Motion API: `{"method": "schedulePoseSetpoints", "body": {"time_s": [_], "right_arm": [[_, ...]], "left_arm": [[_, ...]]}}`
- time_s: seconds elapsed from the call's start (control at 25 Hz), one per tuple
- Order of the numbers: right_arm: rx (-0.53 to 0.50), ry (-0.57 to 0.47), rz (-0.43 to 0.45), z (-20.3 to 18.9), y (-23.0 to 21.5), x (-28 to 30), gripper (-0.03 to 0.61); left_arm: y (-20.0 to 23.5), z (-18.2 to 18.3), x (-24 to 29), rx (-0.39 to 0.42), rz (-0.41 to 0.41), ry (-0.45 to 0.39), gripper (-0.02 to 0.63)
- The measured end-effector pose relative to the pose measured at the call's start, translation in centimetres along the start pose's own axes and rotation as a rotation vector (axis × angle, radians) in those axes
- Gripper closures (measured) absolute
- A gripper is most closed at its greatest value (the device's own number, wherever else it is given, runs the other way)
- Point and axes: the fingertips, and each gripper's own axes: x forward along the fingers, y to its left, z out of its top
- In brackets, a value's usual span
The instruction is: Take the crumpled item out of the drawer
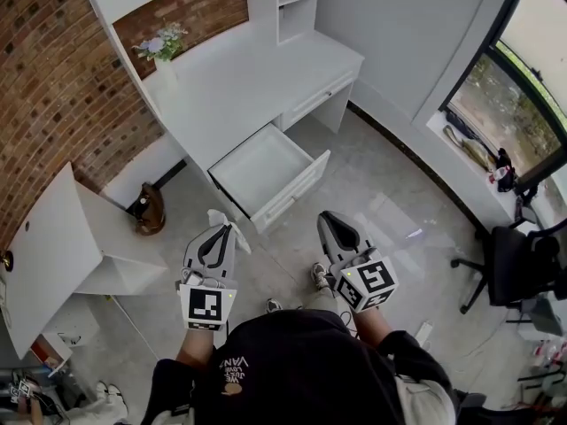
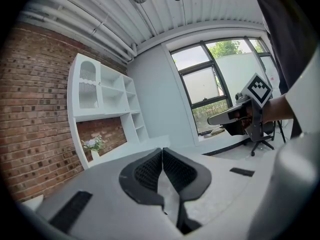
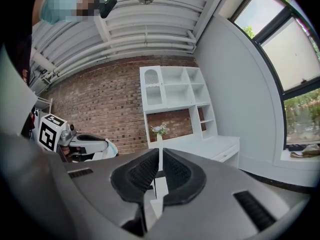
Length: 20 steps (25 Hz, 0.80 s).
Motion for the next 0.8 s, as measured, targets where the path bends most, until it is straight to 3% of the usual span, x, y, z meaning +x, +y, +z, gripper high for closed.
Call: {"method": "schedulePoseSetpoints", "body": {"time_s": [0.8], "right_arm": [[-0.058,0.025,-0.016,-1.1,3.9,-0.2,0.578]], "left_arm": [[0.7,-1.5,-2.6,-0.012,-0.021,-0.015,0.601]]}}
